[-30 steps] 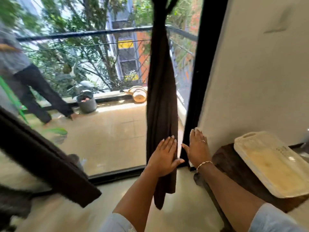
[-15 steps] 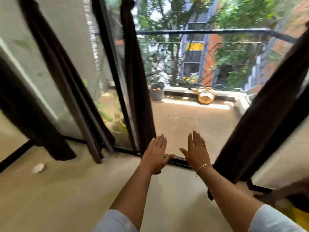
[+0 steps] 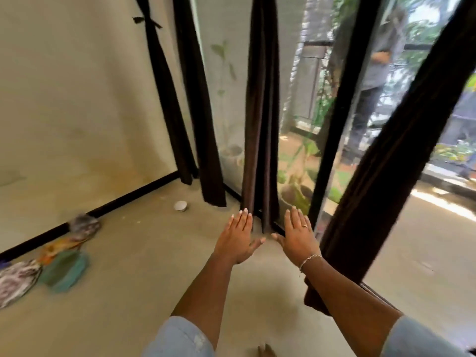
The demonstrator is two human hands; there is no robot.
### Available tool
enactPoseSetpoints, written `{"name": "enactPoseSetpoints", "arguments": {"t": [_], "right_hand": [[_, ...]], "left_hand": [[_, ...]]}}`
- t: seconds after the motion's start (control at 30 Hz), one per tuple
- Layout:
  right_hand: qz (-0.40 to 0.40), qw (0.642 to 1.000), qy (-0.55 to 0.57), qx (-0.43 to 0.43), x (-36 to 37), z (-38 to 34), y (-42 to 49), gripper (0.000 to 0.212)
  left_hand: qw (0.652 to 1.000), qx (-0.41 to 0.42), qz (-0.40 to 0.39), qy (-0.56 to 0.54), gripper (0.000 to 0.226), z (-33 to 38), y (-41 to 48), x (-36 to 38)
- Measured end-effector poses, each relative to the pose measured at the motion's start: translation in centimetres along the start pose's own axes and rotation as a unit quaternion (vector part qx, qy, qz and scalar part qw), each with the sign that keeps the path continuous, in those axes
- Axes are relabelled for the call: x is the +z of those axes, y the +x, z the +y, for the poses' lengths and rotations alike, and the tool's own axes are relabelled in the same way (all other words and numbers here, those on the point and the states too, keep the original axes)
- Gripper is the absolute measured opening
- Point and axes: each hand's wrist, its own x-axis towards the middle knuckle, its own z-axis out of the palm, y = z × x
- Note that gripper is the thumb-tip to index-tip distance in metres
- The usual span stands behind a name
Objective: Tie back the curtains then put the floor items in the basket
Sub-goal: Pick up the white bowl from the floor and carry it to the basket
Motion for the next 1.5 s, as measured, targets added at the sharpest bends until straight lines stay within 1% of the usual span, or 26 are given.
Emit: {"name": "enactPoseSetpoints", "arguments": {"t": [0.2,0.3,0.47,0.67,0.87,1.0,1.1,1.27,1.4,1.5], "right_hand": [[-0.019,0.997,0.002,-0.077,-0.7,-4.0,11.2,0.074],[-0.007,0.993,-0.011,-0.114,-1.0,-6.0,16.8,0.074],[-0.027,0.987,-0.008,-0.161,-0.3,-11.1,23.0,0.074],[-0.038,0.982,-0.015,-0.182,2.0,-17.3,31.0,0.074],[-0.050,0.984,0.008,-0.169,4.8,-25.8,40.1,0.073],[-0.071,0.987,0.034,-0.141,5.7,-32.3,45.5,0.074],[-0.081,0.987,0.060,-0.126,6.3,-35.4,49.1,0.074],[-0.083,0.991,0.053,-0.095,7.6,-36.9,54.2,0.074],[-0.097,0.991,0.037,-0.079,9.4,-36.5,59.1,0.073],[-0.100,0.993,0.036,-0.055,10.6,-36.6,63.6,0.073]], "left_hand": [[0.997,-0.069,0.008,-0.018,0.077,-8.2,6.4,-2.8],[0.993,-0.111,0.014,-0.028,0.077,-12.3,9.3,-4.1],[0.987,-0.157,0.025,-0.035,0.075,-18.8,11.3,-4.4],[0.982,-0.181,0.019,-0.047,0.076,-27.8,13.9,-3.8],[0.979,-0.195,0.017,-0.053,0.076,-40.1,17.8,-4.8],[0.981,-0.184,-0.012,-0.055,0.077,-48.1,20.3,-5.7],[0.982,-0.179,-0.023,-0.053,0.077,-53.0,22.7,-5.9],[0.985,-0.154,-0.058,-0.051,0.077,-57.9,27.5,-5.0],[0.989,-0.122,-0.074,-0.043,0.077,-61.1,32.8,-3.9],[0.989,-0.100,-0.101,-0.032,0.077,-63.6,37.3,-3.4]]}}
